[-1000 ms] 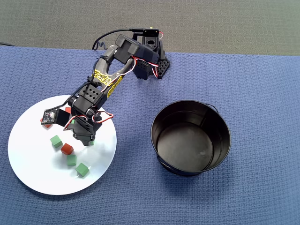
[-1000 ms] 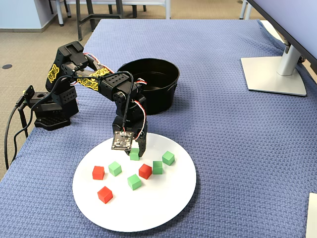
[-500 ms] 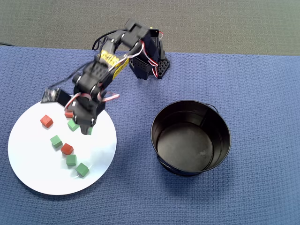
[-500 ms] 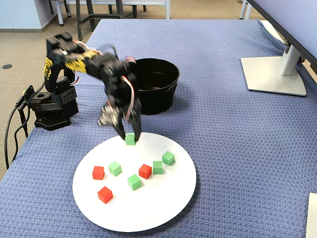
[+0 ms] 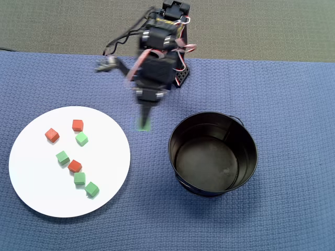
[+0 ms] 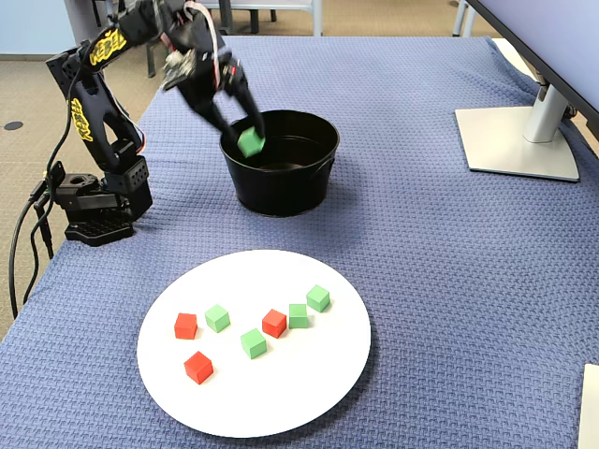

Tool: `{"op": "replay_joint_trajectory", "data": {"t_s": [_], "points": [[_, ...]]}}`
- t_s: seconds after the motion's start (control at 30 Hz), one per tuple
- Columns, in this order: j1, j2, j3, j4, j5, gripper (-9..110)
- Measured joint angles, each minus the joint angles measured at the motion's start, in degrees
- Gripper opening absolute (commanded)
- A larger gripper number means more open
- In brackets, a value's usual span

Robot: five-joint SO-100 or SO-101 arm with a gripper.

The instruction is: Pick up the green cubes from the white plate and place them in the black recipient

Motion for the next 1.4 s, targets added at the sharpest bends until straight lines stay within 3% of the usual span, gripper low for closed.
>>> {"op": "replay_joint_trajectory", "data": {"t_s": [0.23,0.3,0.37,0.5,0.57,0.73,1.1,1.2,1.3,1.4], "points": [[-19.4,-0.5,6.5,-3.4,8.8,2],[-23.7,-2.1,9.1,-5.8,10.5,28],[-27.0,-2.9,10.5,-7.3,10.9,36],[-28.2,-2.9,10.9,-8.6,10.5,34],[-27.6,-2.9,10.9,-8.6,9.5,25],[-18.5,-0.6,10.1,-6.2,4.0,0],[18.5,-9.8,10.7,-16.0,-6.3,0],[23.6,-15.6,10.7,-17.7,-9.8,3],[27.5,-18.9,11.1,-19.8,-12.7,26],[29.3,-21.5,11.8,-21.8,-12.7,30]]}}
